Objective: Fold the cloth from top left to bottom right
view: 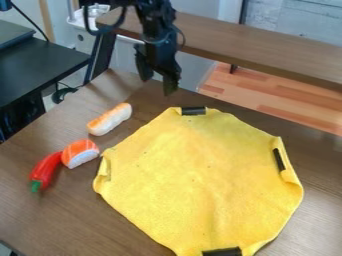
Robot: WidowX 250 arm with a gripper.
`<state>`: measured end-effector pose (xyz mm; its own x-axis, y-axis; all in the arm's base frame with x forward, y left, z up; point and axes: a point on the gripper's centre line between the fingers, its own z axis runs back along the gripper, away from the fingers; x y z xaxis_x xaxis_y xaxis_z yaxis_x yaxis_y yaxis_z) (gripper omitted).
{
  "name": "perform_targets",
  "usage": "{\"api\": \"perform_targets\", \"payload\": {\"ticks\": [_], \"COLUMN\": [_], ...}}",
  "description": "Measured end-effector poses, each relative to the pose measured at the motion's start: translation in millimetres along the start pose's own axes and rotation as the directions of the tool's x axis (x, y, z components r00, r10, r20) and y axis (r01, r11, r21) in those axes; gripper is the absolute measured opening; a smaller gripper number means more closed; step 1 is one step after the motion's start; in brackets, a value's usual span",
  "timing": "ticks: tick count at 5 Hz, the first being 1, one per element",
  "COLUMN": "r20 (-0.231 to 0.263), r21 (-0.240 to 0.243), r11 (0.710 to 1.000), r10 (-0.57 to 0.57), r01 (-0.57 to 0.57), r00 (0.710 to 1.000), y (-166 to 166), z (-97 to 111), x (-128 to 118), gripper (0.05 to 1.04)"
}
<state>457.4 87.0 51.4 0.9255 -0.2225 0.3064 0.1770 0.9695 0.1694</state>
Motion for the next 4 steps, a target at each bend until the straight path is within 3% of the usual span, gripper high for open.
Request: {"api": "perform_targets", "payload": {"ticks": [2,3,4], "r20": [0.045,0.079,0.084], "r21": [-0.032,-0.032,-0.06], "r11": [0.993,0.991,0.987], "r10": [-0.109,-0.128,-0.143], "r01": [0.11,0.131,0.149], "r00": [0.993,0.989,0.986], "y": [-4,-3,-6], "z": [-38,-46,-59], "x": [18,25,29], "gripper": [1.001,1.001,1.001]}}
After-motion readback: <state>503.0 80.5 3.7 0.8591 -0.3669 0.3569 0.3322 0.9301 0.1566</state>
